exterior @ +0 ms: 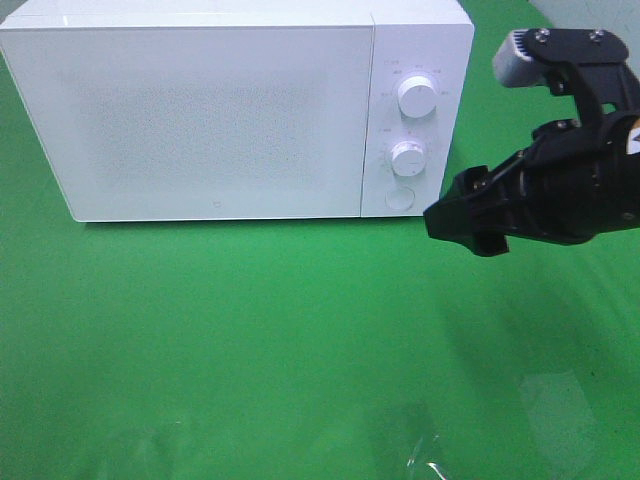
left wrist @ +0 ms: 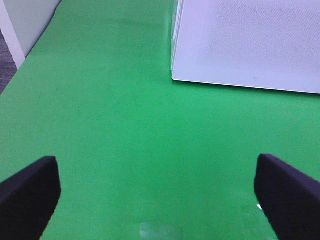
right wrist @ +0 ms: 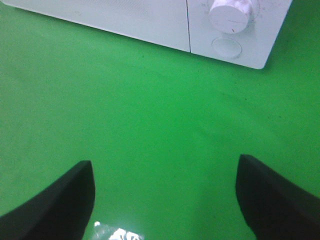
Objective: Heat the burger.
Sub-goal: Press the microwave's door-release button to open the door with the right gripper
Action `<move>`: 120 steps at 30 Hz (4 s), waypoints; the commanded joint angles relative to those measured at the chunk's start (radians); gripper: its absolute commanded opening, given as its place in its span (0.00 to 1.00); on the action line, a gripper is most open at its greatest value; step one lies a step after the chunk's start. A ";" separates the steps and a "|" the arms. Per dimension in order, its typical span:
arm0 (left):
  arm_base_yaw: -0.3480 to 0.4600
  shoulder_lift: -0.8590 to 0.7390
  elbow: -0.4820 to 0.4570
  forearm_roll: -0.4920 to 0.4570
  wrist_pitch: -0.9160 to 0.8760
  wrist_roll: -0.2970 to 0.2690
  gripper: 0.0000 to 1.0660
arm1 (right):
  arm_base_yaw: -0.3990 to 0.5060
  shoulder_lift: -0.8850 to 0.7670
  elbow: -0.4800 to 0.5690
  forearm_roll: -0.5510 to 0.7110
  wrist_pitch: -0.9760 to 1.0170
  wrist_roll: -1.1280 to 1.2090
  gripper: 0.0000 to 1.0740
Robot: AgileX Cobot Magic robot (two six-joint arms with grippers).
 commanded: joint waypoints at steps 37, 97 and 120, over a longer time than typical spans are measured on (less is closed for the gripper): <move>0.002 -0.017 0.003 0.000 -0.010 -0.006 0.92 | -0.284 -0.981 0.136 -0.157 0.597 0.031 0.71; 0.002 -0.014 0.003 0.004 -0.010 -0.006 0.92 | -0.445 -0.723 0.087 -0.164 0.186 0.085 0.71; 0.002 -0.014 0.003 0.004 -0.010 -0.006 0.92 | -0.445 -0.299 0.327 -0.169 -0.662 0.152 0.71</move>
